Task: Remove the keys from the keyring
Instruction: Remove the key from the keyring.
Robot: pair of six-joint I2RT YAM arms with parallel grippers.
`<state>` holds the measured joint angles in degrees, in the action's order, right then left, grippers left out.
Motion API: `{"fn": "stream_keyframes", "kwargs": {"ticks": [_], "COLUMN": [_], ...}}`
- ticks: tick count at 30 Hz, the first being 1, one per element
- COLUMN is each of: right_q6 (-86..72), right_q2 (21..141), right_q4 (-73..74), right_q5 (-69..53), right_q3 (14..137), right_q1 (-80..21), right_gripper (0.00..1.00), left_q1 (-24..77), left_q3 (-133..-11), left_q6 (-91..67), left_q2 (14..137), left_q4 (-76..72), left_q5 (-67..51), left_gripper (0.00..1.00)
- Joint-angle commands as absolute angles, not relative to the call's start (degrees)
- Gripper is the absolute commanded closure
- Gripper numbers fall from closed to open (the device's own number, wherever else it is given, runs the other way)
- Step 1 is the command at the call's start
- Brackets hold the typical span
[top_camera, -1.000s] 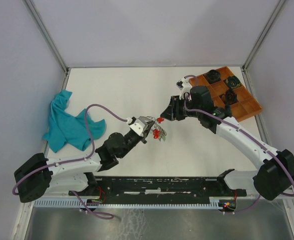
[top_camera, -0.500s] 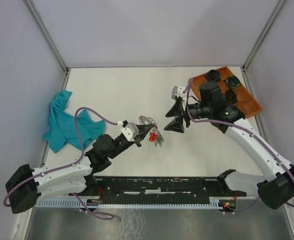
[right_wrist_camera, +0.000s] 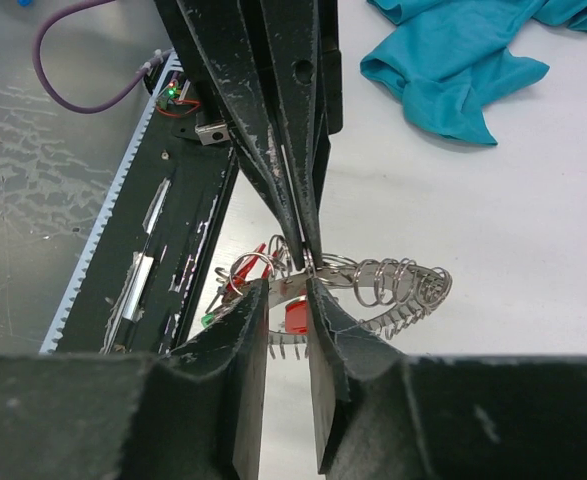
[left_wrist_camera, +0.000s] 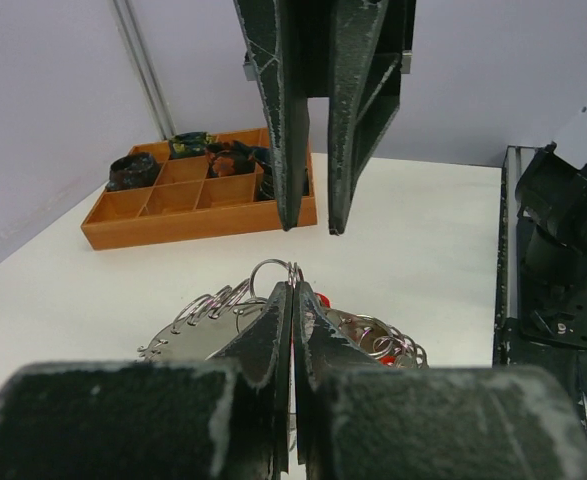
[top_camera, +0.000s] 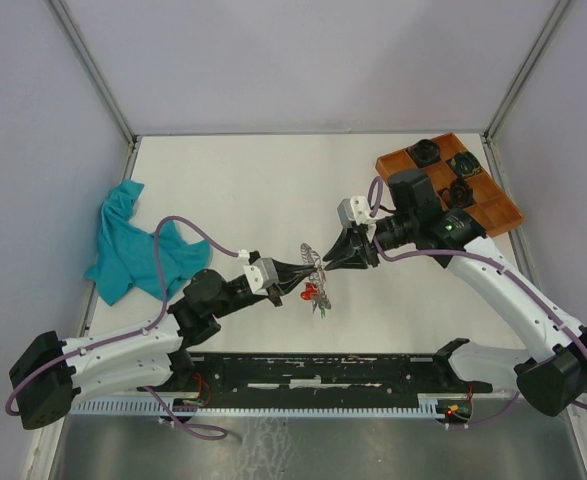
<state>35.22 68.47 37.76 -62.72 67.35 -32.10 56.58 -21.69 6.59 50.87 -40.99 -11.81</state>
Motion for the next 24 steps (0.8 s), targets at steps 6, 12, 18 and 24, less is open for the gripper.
{"fn": "stream_keyframes", "kwargs": {"ticks": [6,12,18,24], "right_q6": [32.05,32.87,31.79,30.16], "right_q2": [68.26,69.1,69.9,70.1], "right_q4": [34.28,34.71,33.79,32.05], "right_q5": [-63.04,-62.97,-62.76,-62.89], "right_q3": [66.18,65.07,64.82,64.27], "right_q1": [-32.17,-32.24,-32.68,-33.17], "right_gripper": [0.79,0.81,0.78,0.75], "left_q1": [56.17,56.16,56.18,56.23], "left_q3": [-21.58,-21.06,-21.01,-20.95], "left_q6": [4.18,3.74,3.35,2.93], "left_q2": [49.34,49.07,49.09,49.46], "left_q4": [-48.13,-49.06,-49.5,-50.1], "left_q5": [-13.68,-13.53,-13.79,-14.03], "left_gripper": [0.97,0.97,0.97,0.97]}}
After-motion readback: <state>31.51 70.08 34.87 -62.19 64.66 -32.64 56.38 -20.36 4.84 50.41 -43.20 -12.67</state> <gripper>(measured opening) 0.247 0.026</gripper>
